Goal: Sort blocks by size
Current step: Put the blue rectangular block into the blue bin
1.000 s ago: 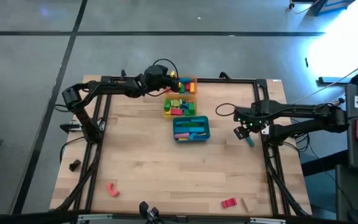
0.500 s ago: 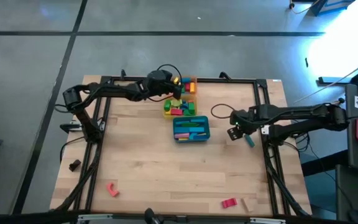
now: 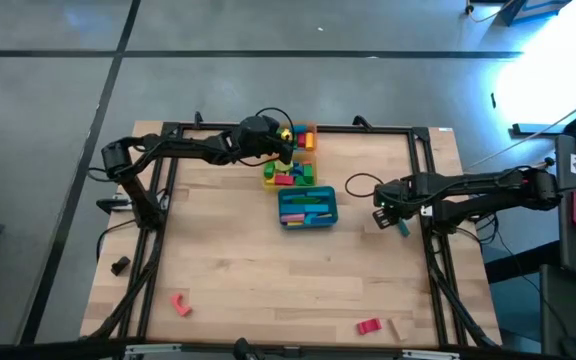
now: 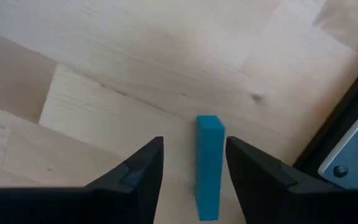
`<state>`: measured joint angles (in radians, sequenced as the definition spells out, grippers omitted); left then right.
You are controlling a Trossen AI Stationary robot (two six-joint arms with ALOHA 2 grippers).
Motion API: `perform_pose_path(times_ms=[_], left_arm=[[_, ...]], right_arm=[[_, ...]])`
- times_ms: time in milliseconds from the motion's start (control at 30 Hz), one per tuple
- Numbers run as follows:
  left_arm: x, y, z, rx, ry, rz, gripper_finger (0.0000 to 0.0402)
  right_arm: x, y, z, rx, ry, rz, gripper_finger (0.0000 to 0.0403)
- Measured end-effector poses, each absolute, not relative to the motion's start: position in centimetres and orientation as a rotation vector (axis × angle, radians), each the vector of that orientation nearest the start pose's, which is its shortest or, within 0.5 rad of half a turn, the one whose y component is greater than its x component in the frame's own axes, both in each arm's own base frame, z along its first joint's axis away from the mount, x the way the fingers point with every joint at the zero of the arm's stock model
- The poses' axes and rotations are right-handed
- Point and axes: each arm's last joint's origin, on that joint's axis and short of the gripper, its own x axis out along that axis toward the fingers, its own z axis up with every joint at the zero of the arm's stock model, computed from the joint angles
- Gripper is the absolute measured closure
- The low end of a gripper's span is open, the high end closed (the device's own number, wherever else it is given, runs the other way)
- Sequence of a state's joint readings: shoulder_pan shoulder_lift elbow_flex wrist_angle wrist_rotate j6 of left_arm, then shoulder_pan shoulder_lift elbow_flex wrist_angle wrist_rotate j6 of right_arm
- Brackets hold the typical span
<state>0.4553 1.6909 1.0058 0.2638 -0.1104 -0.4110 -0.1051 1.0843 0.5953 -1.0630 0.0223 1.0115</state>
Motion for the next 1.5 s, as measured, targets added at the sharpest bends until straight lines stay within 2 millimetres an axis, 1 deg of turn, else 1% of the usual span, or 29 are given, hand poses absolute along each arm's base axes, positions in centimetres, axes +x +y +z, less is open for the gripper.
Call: perform_pose_path(times_ms=[167, 333, 400, 533, 633, 733, 867, 933, 1167, 1367, 1500], left_arm=[[32.8, 16.5, 21.8, -0.468, 0.301, 0.638, 0.0221], [32.9, 16.4, 21.7, -0.468, 0.302, 0.637, 0.0221], [32.9, 16.3, 21.7, -0.468, 0.307, 0.635, 0.0221], [32.8, 16.3, 21.5, -0.471, 0.331, 0.639, 0.0221], [32.8, 16.2, 21.4, -0.473, 0.346, 0.641, 0.0221], [32.7, 16.2, 21.3, -0.475, 0.356, 0.643, 0.0221], [32.7, 16.2, 21.3, -0.455, 0.360, 0.639, 0.0221], [32.7, 16.2, 21.3, -0.435, 0.367, 0.635, 0.0221], [32.7, 16.2, 21.3, -0.435, 0.367, 0.634, 0.0221], [32.7, 16.2, 21.3, -0.435, 0.366, 0.634, 0.0221], [32.7, 16.2, 21.3, -0.435, 0.367, 0.634, 0.0221]], right_arm=[[14.3, -1.7, 17.6, 0.831, 1.361, -0.908, 0.0236], [14.7, -1.8, 16.9, 0.795, 1.407, -0.937, 0.0244], [14.8, -1.8, 16.7, 0.740, 1.448, -0.895, 0.0244], [15.0, -1.8, 16.4, 0.595, 1.525, -0.751, 0.0244], [15.0, -1.8, 16.3, 0.539, 1.552, -0.693, 0.0244], [15.0, -1.7, 16.3, 0.556, 1.562, -0.671, 0.0244], [14.7, -1.4, 16.3, 0.581, 1.634, -0.575, 0.0244], [14.6, -1.4, 16.3, 0.576, 1.645, -0.561, 0.0244], [14.6, -1.6, 16.3, 0.526, 1.617, -0.635, 0.0244], [14.7, -1.5, 16.3, 0.560, 1.623, -0.614, 0.0244], [14.4, -1.5, 15.2, 0.570, 1.613, -0.607, 0.0244]])
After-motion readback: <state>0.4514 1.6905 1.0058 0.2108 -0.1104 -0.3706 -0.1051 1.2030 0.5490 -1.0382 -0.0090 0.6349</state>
